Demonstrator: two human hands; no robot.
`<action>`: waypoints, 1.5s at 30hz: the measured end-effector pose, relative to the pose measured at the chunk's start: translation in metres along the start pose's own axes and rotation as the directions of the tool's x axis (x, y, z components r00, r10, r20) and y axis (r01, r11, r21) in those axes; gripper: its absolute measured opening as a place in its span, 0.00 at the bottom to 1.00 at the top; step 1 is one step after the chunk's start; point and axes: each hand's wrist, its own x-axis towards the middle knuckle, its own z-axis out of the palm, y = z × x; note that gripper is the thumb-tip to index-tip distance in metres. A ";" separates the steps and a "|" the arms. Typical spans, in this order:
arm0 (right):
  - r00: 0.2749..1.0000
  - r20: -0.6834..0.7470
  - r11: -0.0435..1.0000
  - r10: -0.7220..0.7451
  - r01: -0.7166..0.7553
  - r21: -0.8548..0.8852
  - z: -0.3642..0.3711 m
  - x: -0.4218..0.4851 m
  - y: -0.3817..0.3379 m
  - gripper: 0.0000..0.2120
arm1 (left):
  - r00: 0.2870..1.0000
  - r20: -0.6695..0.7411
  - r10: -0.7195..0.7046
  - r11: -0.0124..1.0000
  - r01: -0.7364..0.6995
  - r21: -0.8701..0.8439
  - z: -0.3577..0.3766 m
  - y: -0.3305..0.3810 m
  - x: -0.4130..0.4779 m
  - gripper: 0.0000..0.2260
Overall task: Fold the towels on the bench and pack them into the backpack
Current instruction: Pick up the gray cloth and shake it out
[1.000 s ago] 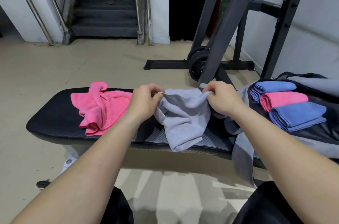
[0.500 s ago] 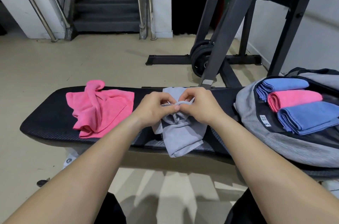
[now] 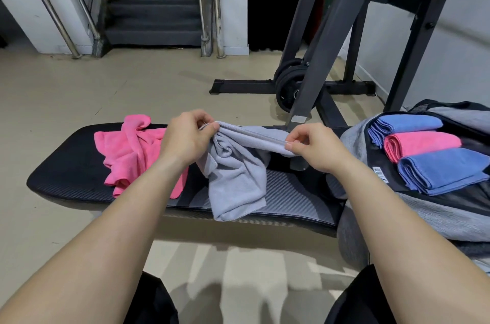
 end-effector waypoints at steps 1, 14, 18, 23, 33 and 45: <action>1.000 0.002 1.000 -0.002 0.002 -0.015 0.000 0.000 -0.001 0.05 | 1.000 -0.027 -0.014 1.000 0.015 0.015 -0.002 -0.001 -0.001 0.05; 0.982 -0.033 0.981 -0.186 0.183 -0.066 0.021 -0.003 -0.042 0.04 | 0.944 0.303 0.133 0.991 -0.126 -0.043 0.014 0.033 -0.027 0.06; 0.988 -0.045 0.987 -0.150 0.147 -0.066 0.011 -0.003 -0.022 0.04 | 0.973 0.211 0.097 0.995 -0.094 -0.024 0.001 0.019 -0.015 0.07; 0.973 -0.014 0.973 -0.231 0.231 0.027 0.017 -0.004 -0.035 0.05 | 0.887 0.412 0.209 0.975 -0.154 -0.162 0.013 0.029 -0.031 0.09; 0.985 0.024 0.982 -0.171 0.173 -0.073 0.015 0.000 -0.020 0.07 | 0.973 0.158 0.170 0.985 -0.162 -0.064 0.006 0.023 -0.018 0.04; 0.997 -0.068 0.997 -0.047 0.043 -0.067 -0.002 0.002 0.015 0.09 | 0.996 -0.079 0.051 0.998 -0.055 -0.043 0.000 0.014 -0.011 0.06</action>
